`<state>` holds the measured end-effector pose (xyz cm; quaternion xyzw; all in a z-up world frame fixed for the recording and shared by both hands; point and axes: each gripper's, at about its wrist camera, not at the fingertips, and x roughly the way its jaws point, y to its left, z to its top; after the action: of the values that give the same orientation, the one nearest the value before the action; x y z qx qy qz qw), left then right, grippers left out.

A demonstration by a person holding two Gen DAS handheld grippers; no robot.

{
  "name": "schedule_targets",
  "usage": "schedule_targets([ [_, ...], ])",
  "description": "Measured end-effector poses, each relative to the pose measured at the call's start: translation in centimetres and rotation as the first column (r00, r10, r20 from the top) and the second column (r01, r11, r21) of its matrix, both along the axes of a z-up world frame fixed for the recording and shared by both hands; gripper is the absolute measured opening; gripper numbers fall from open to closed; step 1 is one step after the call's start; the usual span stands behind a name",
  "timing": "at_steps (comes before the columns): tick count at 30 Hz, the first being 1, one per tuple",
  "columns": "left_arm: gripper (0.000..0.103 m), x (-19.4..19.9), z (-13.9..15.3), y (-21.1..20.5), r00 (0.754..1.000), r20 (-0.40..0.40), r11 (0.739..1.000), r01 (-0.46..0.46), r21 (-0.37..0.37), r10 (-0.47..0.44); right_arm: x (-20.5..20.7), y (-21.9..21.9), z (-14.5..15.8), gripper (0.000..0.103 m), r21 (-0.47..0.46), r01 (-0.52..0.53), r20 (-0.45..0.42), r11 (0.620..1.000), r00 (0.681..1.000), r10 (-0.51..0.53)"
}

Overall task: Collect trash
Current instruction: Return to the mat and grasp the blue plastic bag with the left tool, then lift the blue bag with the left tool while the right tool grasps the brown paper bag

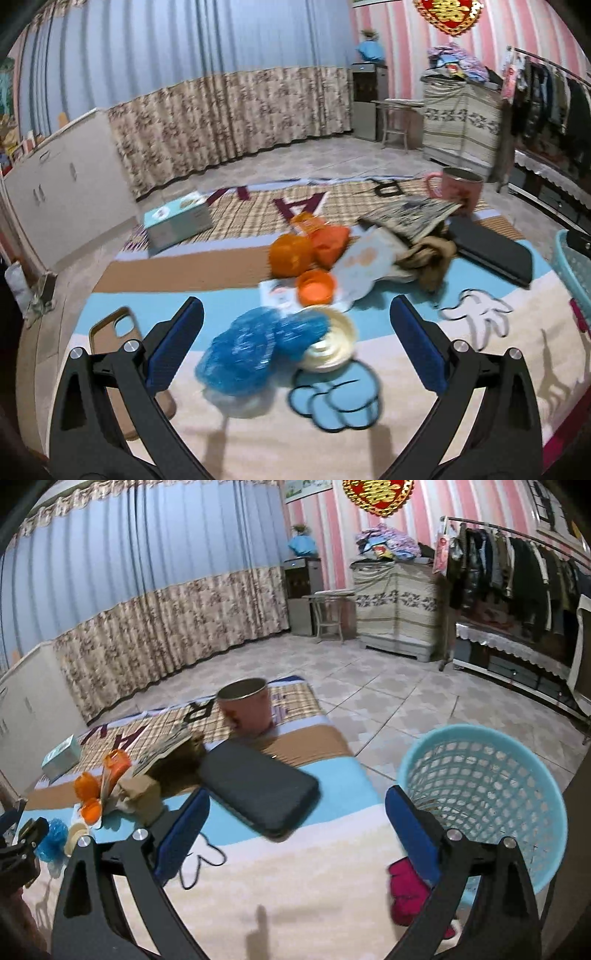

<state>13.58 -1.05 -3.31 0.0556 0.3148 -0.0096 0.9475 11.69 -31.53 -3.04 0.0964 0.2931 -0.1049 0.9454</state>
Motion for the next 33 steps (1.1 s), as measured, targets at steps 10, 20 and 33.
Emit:
schedule_targets([
  [10, 0.097, 2.9, -3.1, 3.9, 0.987, -0.152, 0.996, -0.067, -0.066, 0.057, 1.6, 3.8, -1.5, 0.094, 0.019, -0.038, -0.044, 0.999, 0.998, 0.039],
  [20, 0.061, 3.8, -4.2, 3.4, 0.977, -0.212, 0.993, -0.027, -0.117, 0.002, 3.9, 7.2, -3.2, 0.094, 0.017, -0.121, -0.107, 0.992, 0.987, 0.122],
  [33, 0.037, 2.9, -1.2, 5.0, 0.995, -0.063, 0.993, -0.080, -0.083, 0.075, 5.8, 9.1, -3.6, 0.093, -0.001, -0.197, -0.133, 0.980, 0.972, 0.195],
])
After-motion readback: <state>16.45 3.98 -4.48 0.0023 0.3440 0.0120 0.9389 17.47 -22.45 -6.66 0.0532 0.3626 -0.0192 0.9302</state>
